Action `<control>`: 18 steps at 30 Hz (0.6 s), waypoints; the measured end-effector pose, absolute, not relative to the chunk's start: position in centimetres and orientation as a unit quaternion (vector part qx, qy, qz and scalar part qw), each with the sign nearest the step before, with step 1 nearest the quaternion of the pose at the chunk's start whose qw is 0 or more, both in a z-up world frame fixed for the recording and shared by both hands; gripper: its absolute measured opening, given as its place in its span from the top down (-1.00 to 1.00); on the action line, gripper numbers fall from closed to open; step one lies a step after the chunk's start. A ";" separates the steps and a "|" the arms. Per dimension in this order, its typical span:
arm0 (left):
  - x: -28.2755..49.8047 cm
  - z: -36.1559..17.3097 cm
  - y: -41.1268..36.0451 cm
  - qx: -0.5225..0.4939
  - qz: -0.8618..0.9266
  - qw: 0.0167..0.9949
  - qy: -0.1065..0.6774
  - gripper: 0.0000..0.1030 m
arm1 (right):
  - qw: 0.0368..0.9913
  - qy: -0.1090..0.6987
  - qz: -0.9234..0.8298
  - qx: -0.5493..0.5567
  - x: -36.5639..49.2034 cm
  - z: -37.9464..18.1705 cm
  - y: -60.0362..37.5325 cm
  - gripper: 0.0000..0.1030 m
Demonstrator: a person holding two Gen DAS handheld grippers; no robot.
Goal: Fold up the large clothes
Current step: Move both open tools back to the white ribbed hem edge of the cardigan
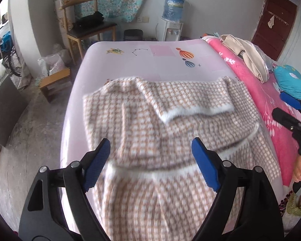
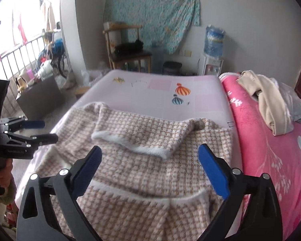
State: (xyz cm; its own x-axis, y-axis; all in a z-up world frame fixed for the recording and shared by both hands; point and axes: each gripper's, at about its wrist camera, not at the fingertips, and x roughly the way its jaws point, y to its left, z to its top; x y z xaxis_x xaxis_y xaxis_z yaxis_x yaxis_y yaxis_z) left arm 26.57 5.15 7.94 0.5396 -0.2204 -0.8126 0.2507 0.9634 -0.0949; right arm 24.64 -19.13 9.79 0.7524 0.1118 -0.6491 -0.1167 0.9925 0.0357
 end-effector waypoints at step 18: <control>18.8 0.8 6.9 0.053 -0.061 0.870 0.486 -0.57 | 0.907 0.418 0.049 0.022 19.0 3.7 -17.1 -0.88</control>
State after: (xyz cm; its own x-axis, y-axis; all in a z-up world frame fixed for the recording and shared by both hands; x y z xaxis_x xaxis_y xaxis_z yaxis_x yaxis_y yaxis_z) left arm 18.77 6.85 0.76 0.5202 -0.0538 -0.8523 0.1573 0.9870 0.0337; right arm 18.98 -17.13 3.69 0.6462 0.1076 -0.7556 -0.0713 0.9942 0.0807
